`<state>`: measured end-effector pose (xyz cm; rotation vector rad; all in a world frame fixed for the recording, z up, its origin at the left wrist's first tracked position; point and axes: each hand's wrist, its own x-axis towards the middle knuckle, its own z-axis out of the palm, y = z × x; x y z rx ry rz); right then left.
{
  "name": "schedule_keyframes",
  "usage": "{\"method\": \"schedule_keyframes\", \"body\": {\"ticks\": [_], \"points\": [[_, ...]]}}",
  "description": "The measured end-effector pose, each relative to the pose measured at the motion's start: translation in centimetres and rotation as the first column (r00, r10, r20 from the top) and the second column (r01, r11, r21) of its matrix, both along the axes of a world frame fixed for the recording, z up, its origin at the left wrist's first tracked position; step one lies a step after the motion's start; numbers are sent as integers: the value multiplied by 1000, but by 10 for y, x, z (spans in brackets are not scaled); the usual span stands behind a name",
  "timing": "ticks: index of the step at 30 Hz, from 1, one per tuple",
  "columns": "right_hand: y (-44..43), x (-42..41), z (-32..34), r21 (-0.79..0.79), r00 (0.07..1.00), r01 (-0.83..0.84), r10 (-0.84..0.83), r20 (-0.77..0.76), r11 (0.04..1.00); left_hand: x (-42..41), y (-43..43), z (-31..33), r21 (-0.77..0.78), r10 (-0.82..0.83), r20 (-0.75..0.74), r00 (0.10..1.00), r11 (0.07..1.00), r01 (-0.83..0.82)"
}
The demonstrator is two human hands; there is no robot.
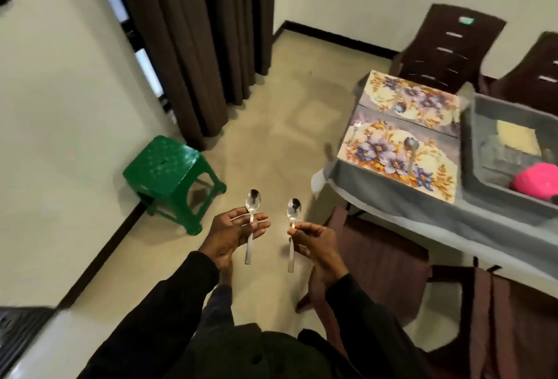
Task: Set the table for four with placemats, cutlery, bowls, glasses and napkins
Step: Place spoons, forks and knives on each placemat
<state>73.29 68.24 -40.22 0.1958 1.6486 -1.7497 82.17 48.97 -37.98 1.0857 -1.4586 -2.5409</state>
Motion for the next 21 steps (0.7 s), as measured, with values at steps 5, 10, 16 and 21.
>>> {"method": "schedule_keyframes", "body": {"ticks": [5, 10, 16, 21], "points": [[-28, -40, 8, 37, 976, 217, -216, -41, 975, -84, -52, -1, 21, -218, -29, 975, 976, 219], [-58, -77, 20, 87, 937, 337, -326, -122, 937, -152, -92, 7, 19, -398, -47, 916, 917, 399], [-80, -114, 20, 137, 884, 462, -443, -148, 876, -211, -116, 3, 33, -510, -41, 859, 859, 512], [-73, -160, 15, 187, 844, 534, -507, -175, 824, -265, -112, -1, 76, -578, -35, 815, 812, 579]]}}
